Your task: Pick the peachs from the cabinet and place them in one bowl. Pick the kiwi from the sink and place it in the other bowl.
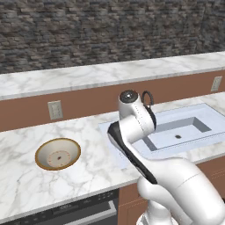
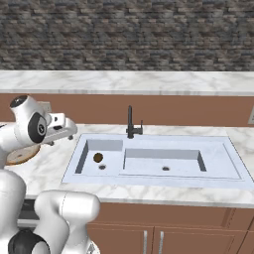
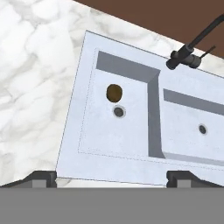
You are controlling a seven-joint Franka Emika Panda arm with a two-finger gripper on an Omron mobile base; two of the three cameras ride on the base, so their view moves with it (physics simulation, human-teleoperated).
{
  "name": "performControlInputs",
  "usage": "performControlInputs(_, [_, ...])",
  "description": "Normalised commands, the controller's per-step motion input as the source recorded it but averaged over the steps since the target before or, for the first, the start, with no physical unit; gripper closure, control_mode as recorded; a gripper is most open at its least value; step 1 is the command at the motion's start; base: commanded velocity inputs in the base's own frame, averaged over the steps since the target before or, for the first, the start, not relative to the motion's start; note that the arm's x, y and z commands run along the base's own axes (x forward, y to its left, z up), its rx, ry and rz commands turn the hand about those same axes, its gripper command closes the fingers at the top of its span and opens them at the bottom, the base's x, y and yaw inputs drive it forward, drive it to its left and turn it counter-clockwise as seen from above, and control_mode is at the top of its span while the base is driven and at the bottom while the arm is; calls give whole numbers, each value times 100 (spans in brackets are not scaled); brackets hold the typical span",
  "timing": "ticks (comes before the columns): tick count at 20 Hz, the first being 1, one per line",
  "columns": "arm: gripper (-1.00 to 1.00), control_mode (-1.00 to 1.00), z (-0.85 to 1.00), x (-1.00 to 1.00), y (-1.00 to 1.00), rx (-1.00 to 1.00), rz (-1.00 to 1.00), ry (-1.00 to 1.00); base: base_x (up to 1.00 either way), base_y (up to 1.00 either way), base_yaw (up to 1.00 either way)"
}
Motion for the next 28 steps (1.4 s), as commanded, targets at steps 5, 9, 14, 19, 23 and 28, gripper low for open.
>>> performControlInputs(5, [-100,-100,-6,14,-10,0,0,-1,0,0,0])
performControlInputs(9, [-100,-100,-11,0,0,0,0,-2,0,0,0])
performControlInputs(14, [-100,-100,-41,9,-1,-2,0,-12,0,0,0])
performControlInputs(19, [-100,-100,-40,15,-14,-3,0,-16,0,0,0])
performControlInputs(23, [-100,-100,-30,52,-29,0,-1,-5,0,0,0])
performControlInputs(28, [-100,-100,-20,66,-26,1,0,0,0,0,0])
